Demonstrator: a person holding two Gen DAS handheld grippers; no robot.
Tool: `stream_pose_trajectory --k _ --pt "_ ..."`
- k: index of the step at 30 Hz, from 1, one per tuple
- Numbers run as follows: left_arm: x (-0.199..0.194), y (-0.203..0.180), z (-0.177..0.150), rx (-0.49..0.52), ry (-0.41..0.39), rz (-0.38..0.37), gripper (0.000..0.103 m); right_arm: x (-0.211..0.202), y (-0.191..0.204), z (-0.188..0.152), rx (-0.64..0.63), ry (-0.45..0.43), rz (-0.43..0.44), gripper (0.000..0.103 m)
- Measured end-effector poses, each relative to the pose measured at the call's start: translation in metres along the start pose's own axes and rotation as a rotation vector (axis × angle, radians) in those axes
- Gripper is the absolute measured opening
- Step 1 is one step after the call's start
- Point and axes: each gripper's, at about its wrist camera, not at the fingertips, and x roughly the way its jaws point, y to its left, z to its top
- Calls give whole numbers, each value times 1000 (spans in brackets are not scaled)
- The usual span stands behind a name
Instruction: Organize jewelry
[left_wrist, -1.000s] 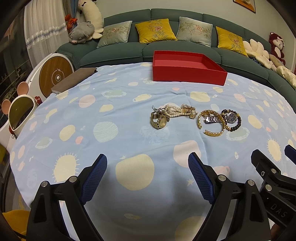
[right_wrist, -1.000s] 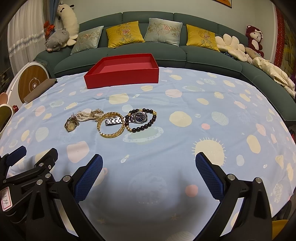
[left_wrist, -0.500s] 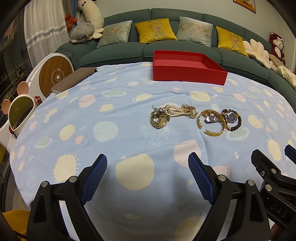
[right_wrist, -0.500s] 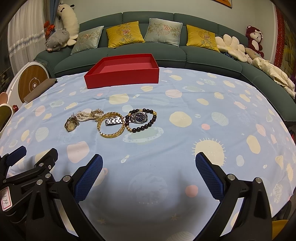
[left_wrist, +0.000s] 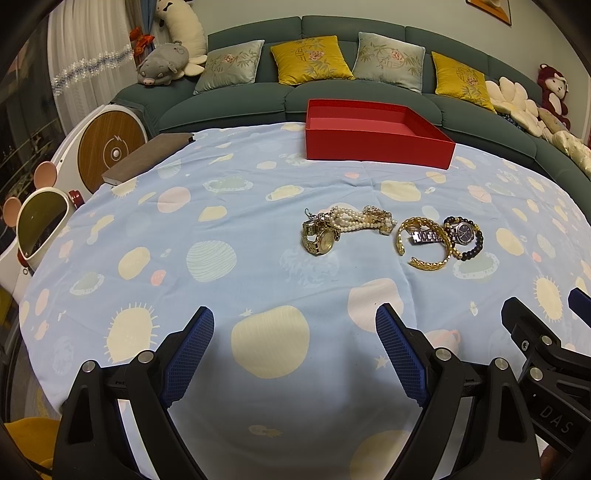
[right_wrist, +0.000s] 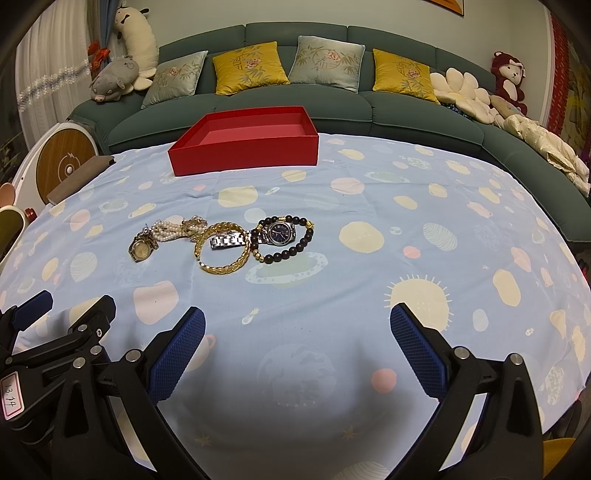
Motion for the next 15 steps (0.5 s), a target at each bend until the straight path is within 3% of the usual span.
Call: stream_pose_trajectory --k 15 --pt "7 8 3 -14 45 -24 88 6 3 2 -7 6 12 98"
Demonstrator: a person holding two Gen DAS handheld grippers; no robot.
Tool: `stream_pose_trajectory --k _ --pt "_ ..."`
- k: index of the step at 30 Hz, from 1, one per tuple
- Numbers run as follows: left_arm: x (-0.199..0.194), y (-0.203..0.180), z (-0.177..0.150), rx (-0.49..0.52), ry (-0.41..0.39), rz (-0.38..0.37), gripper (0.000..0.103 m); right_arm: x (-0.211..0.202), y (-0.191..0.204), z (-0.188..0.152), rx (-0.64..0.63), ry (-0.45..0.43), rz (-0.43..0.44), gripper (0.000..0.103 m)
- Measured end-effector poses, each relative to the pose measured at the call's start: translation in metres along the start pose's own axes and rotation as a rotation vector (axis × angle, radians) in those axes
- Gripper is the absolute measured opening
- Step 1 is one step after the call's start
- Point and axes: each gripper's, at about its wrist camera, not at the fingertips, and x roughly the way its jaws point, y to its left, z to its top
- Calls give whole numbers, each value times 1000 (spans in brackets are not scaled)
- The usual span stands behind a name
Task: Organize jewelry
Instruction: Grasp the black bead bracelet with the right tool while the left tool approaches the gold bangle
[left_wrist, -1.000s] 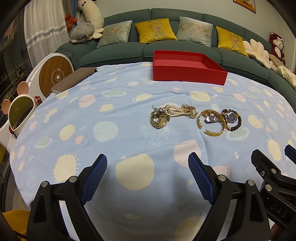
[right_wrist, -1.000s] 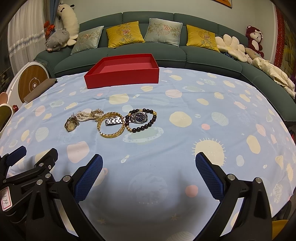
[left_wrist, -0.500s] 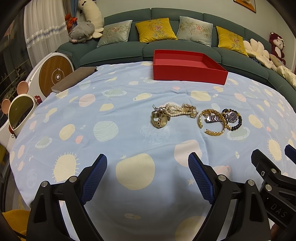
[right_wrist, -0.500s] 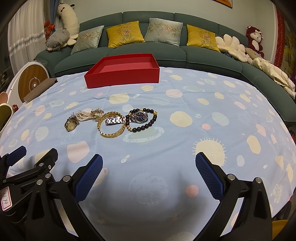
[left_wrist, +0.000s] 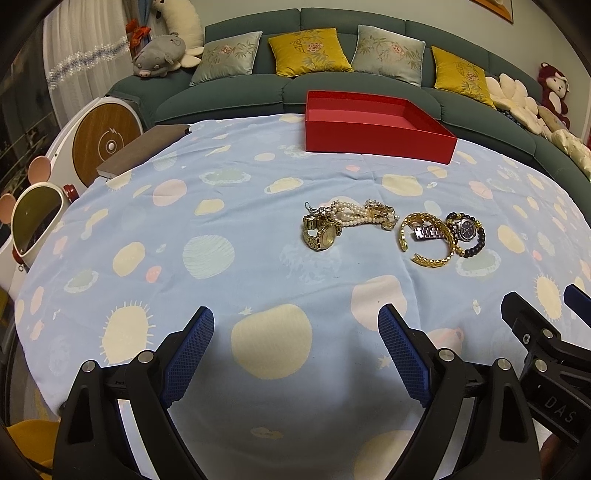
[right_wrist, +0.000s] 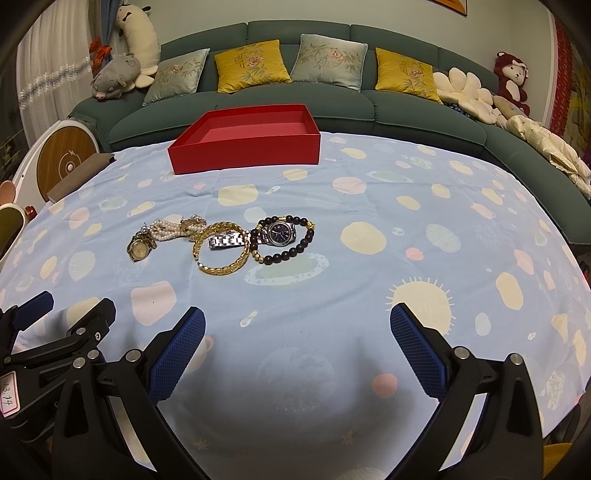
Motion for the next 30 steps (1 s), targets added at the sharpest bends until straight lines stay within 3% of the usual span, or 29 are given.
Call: stream_pose_trajectory --k 10,16,23,30 --pt "18 25 21 -94 34 -45 88 26 -1 18 5 60 104 92" --pt "33 16 36 -74 47 -87 88 42 -13 40 10 90 115 85" --pt "43 0 48 -73 80 -167 88 67 -24 56 11 160 135 61" --pt "64 -20 52 -17 99 -173 86 91 -23 63 -16 185 125 37"
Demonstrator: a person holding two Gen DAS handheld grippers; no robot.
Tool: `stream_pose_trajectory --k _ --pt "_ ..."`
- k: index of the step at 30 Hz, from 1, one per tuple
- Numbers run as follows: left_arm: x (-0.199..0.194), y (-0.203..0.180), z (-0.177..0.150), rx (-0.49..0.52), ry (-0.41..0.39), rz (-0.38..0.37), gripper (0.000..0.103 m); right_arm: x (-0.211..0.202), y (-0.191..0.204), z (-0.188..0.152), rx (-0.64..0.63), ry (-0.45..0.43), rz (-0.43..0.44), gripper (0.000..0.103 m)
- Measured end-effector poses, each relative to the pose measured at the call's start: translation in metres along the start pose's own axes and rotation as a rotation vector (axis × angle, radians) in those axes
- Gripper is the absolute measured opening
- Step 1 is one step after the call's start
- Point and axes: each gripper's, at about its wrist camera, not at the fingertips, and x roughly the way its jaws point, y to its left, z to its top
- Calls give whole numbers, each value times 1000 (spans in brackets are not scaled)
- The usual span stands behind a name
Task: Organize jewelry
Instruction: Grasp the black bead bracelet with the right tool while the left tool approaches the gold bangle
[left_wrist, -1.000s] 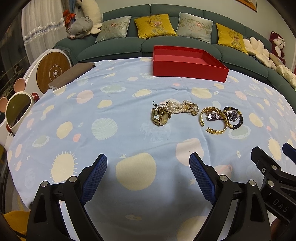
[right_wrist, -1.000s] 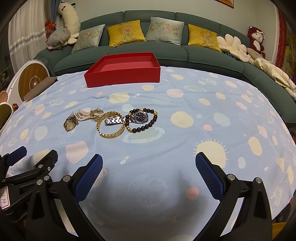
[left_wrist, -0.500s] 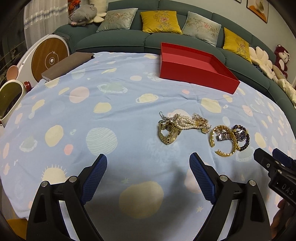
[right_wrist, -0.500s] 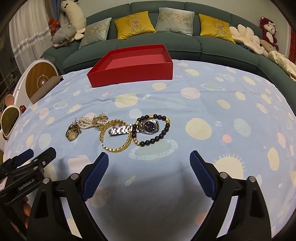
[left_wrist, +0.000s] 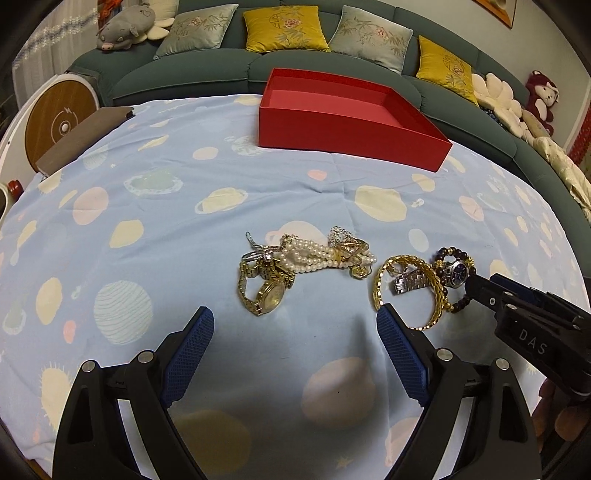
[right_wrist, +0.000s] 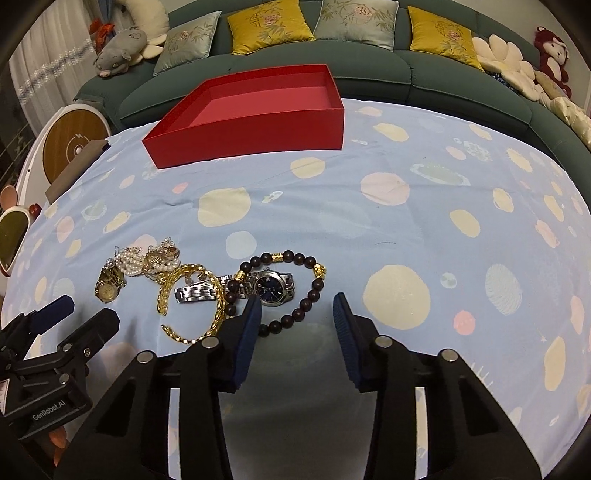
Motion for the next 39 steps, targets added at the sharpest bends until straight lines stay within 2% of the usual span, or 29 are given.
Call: stream_pose_trajectory --k 3,5,13,18,21,23,24,25,26,29,32,33,39 --pt "6 -3 2 2 1 -7 85 7 -6 -2 30 12 -5 37" --pt "10 -6 3 11 3 -12 80 10 -9 -3 38 17 -5 37" --pt "17 -21 5 34 -10 -37 80 14 -8 -1 41 -3 -27 35" --pt "23 -30 6 67 -20 -21 71 12 -12 -2 57 -20 -45 32" --pt "24 -35 6 94 -31 -17 54 12 -18 -3 71 -18 -36 32" --pt "23 -37 6 103 -32 -26 36 11 -20 -3 71 -17 -41 32" --pt "23 -38 6 107 -31 -38 30 10 -21 -4 76 -17 -37 32" --pt "22 -39 6 111 -27 -51 18 10 -22 -4 80 -15 -34 32" --pt "22 -39 6 116 -24 -61 12 10 -22 -3 81 -13 -31 32" --pt "21 -42 4 131 -25 -69 9 11 -20 -4 66 -12 -34 30" --pt "18 -43 3 134 -26 -84 9 10 -14 -6 40 -13 -32 10" --pt "16 -42 3 132 -28 -89 9 10 -12 -7 29 -14 -35 8" --pt "-5 -35 5 104 -56 -140 9 -1 -16 -8 41 -45 -26 7"
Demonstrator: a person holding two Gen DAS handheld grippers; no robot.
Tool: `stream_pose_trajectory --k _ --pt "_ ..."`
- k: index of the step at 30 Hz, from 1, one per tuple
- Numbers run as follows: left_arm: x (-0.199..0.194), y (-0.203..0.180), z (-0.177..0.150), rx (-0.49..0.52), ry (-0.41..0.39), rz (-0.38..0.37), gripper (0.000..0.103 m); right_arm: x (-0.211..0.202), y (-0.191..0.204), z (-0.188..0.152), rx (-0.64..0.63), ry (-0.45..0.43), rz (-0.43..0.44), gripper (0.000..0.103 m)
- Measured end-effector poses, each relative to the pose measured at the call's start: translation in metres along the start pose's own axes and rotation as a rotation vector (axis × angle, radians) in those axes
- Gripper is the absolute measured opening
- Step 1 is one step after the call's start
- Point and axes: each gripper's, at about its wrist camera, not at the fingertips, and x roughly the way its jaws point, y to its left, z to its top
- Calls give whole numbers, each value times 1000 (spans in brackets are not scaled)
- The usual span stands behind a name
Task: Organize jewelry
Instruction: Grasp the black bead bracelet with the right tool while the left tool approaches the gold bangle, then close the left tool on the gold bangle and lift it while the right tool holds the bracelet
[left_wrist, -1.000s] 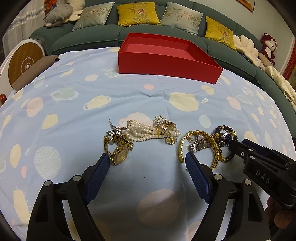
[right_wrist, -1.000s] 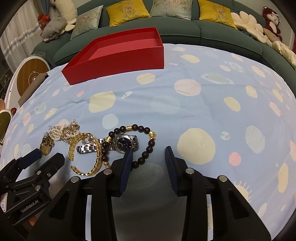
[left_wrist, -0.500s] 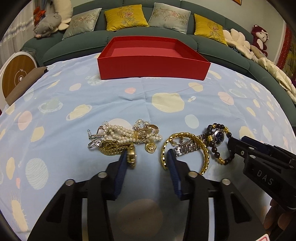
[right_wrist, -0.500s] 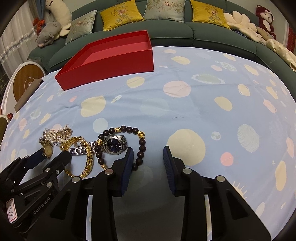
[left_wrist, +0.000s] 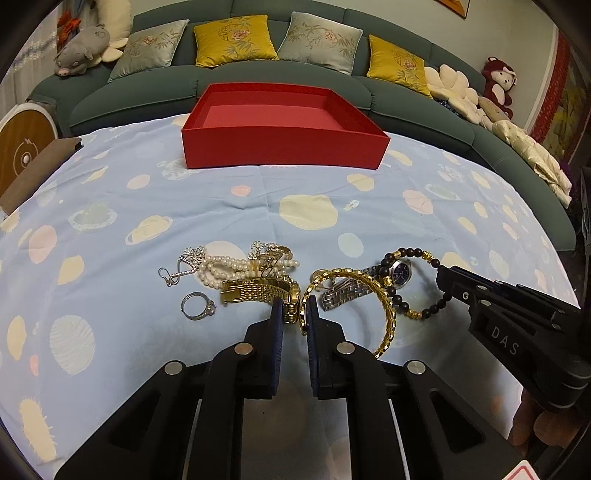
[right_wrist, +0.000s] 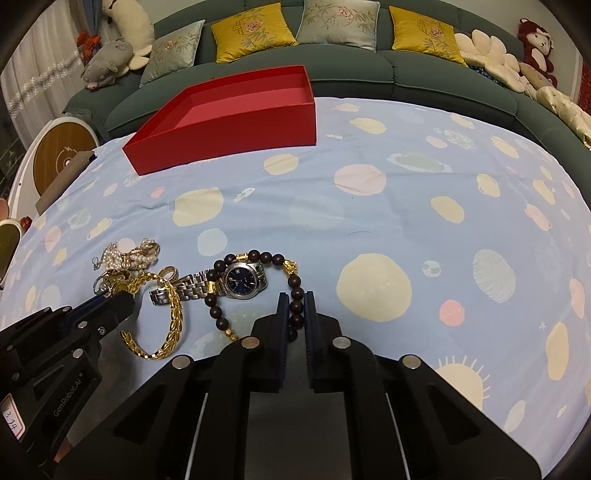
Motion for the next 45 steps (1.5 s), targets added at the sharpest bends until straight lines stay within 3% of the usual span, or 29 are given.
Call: stream_pose_trajectory --k 8,18,28,33,45 --pt "-32 0 9 -11 -60 -34 8 -41 -3 15 28 -115 62 7" --pt "-48 17 12 -48 -71 -37 8 -74 6 28 18 -198 118 7" --pt "-35 28 -11 -32 3 -25 10 -59 15 17 -2 -137 130 7" --pt "-36 31 -18 -23 0 -3 15 -55 19 14 -16 -124 126 7" --pt "-26 6 -31 2 71 -97 15 -52 24 14 -25 -115 133 7"
